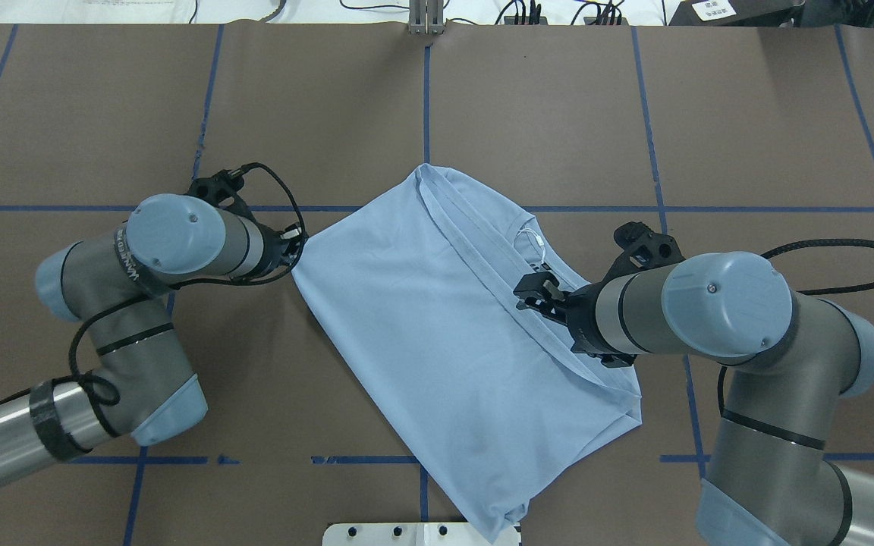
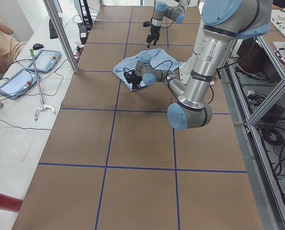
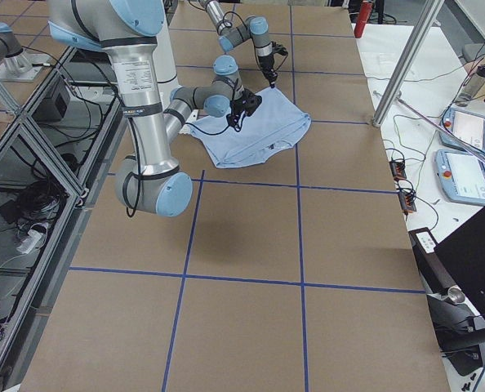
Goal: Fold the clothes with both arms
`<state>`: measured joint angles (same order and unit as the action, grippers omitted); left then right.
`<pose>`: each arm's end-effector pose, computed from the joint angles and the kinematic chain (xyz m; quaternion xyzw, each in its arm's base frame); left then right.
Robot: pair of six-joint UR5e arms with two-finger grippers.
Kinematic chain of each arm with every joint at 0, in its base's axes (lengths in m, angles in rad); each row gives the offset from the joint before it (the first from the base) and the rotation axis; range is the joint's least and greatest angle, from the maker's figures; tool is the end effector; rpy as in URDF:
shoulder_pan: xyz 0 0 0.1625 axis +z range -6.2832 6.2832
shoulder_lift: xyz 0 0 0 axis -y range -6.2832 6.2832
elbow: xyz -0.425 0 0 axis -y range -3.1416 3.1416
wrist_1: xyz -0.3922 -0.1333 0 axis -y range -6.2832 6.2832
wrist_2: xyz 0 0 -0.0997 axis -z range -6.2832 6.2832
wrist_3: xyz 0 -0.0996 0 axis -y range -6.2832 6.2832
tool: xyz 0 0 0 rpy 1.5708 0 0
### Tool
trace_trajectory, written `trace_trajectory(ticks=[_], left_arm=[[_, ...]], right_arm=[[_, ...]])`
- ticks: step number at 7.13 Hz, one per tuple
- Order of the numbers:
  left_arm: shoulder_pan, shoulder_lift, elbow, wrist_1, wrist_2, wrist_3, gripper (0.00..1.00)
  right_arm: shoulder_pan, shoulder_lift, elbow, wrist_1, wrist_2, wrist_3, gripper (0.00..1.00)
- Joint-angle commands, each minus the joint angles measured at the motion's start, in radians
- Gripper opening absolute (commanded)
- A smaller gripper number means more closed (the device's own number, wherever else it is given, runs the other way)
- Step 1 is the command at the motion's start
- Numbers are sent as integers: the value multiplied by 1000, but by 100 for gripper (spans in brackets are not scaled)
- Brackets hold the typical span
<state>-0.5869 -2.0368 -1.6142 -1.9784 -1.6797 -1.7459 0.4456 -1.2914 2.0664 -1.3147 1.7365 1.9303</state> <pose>0.4922 -0.4745 0.3320 0.0426 0.4426 -0.3106 0.8401 -0.4305 -0.3351 0.2615 -0.0508 -0.4940 0.3021 0.8137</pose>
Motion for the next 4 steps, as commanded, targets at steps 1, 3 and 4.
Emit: trace_trajectory(ticks=[1, 3, 4], left_arm=[[-112, -186, 278, -114, 38, 37, 0], [-166, -336, 483, -233, 38, 37, 0], [-184, -405, 570, -270, 40, 36, 0]], right_arm=[[-5, 13, -15, 41, -15, 1, 100], [-4, 17, -15, 41, -23, 1, 100], [-2, 18, -16, 41, -23, 1, 100]])
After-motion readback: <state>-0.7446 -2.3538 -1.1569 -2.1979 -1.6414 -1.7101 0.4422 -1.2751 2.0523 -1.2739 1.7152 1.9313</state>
